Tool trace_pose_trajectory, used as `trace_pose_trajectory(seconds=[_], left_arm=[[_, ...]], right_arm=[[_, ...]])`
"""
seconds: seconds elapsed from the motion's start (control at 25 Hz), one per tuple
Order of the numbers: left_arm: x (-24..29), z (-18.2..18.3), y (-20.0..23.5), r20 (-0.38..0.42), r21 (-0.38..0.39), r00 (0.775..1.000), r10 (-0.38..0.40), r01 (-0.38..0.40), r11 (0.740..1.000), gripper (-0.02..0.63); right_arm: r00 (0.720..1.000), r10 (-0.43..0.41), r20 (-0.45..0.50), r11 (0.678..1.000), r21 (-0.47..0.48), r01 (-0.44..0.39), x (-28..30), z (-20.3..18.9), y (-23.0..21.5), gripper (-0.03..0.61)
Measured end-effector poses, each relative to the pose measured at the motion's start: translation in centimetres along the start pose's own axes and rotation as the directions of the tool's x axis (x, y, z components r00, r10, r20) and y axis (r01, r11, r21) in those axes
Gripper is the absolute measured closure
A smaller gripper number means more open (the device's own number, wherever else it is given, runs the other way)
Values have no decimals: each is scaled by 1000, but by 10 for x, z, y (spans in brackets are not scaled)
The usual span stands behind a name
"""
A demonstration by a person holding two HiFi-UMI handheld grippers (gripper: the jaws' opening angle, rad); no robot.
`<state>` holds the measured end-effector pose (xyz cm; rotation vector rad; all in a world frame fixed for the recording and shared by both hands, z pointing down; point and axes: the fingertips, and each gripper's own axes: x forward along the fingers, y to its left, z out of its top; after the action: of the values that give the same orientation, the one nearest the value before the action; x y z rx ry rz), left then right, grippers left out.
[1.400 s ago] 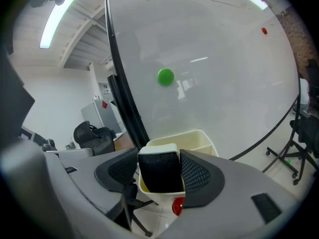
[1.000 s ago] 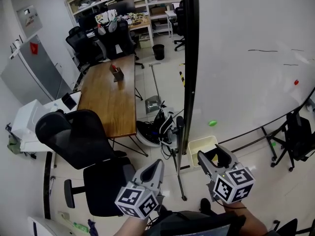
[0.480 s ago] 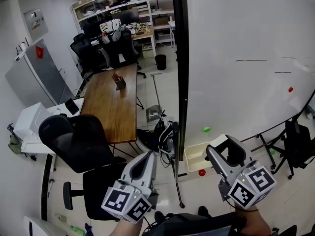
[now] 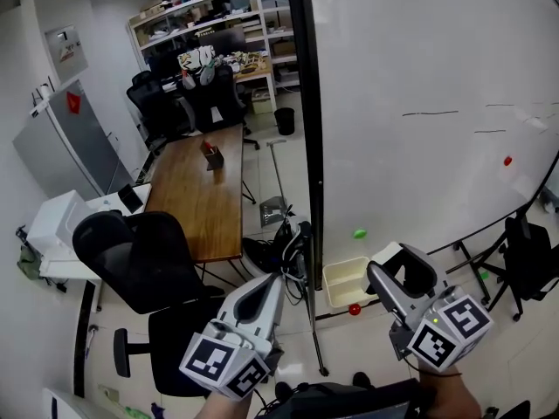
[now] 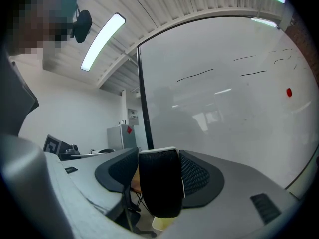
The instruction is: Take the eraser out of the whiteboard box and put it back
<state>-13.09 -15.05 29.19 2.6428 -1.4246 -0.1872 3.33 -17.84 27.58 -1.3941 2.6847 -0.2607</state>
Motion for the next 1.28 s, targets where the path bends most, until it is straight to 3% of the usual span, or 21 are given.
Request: trace_pose_trajectory(seconds=[0.24,0.84,1.28], left_arm=[[-3,-5,-10,-20,10,999,-28,28,1000,594],[1,-13,12,-4,-72,1000,31,-31,997,589],[10,-31,26,-34,-92,998,49,-52,994,589]], right_arm=[[1000,-10,-3,1000,-1,10,-5,0,1,293],[1000,4,-12,1000,-8,-5,5,-5,-5,304],[993,5,-115,1000,15,-4,35,-51,-27,304]])
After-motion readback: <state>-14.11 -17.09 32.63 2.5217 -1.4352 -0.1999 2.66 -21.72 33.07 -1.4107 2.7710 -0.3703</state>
